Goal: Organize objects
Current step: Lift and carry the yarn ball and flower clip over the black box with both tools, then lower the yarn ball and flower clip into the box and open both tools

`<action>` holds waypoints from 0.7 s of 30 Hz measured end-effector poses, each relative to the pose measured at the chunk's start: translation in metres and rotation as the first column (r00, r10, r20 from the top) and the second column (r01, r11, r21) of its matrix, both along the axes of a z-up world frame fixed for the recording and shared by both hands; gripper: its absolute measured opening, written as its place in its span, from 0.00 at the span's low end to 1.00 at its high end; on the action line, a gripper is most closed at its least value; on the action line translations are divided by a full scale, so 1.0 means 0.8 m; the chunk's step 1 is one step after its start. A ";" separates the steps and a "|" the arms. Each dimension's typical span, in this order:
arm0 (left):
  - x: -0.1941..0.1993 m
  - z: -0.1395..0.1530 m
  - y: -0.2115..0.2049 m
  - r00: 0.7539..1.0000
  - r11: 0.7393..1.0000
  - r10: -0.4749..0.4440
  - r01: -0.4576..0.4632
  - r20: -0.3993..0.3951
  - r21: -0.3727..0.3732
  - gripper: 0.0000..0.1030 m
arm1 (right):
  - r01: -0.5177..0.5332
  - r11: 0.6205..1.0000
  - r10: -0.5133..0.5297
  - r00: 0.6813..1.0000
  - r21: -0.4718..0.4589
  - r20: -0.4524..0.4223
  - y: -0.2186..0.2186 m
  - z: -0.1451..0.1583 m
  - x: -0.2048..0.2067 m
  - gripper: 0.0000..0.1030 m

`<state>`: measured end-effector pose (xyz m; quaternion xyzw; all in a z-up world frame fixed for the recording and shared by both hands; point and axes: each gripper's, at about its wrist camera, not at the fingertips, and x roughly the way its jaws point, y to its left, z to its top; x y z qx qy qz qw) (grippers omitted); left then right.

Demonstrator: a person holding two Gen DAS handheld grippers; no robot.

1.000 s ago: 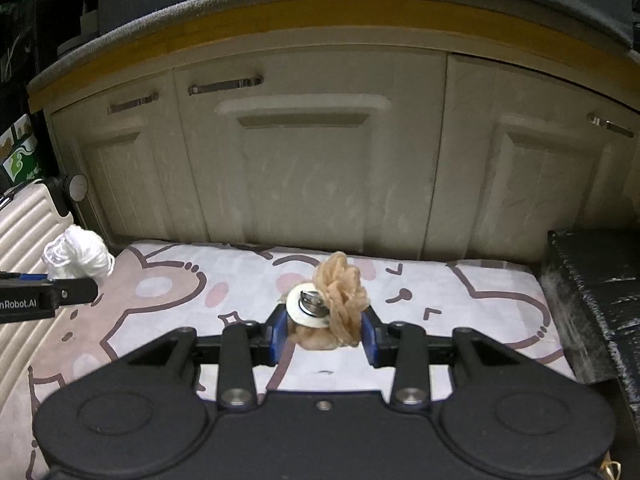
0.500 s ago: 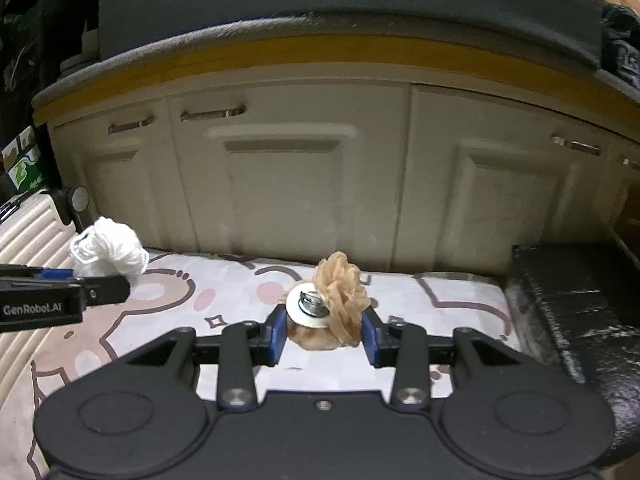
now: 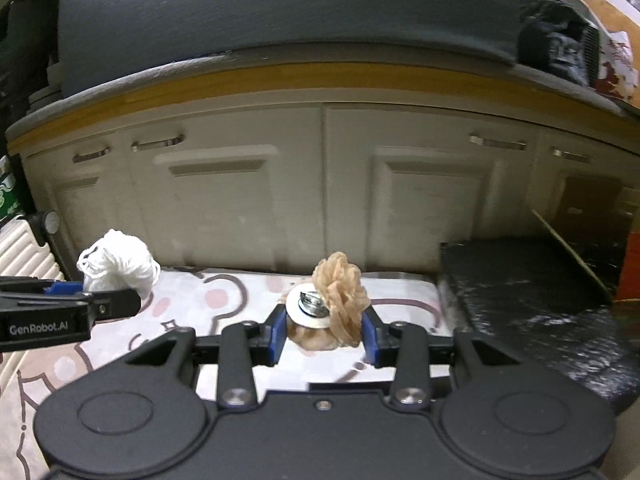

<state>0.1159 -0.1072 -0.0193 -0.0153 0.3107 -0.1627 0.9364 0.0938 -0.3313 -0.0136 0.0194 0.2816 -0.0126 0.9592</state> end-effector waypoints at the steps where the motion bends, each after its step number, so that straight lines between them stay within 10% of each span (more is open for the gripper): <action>1: 0.000 0.000 -0.006 1.000 1.000 -0.013 0.013 -0.001 -0.003 0.41 | 0.010 1.000 -0.010 1.000 0.000 -0.002 -0.007 0.001 -0.003 0.38; 10: -0.010 -0.009 -0.066 0.987 0.988 -0.154 0.154 -0.042 -0.002 0.41 | 0.086 0.996 -0.085 0.993 0.009 -0.083 -0.068 -0.010 -0.022 0.39; 21: -0.013 -0.030 -0.111 0.958 0.965 -0.260 0.261 -0.117 -0.005 0.41 | 0.048 0.993 -0.003 0.918 0.103 -0.396 -0.092 -0.081 -0.007 0.44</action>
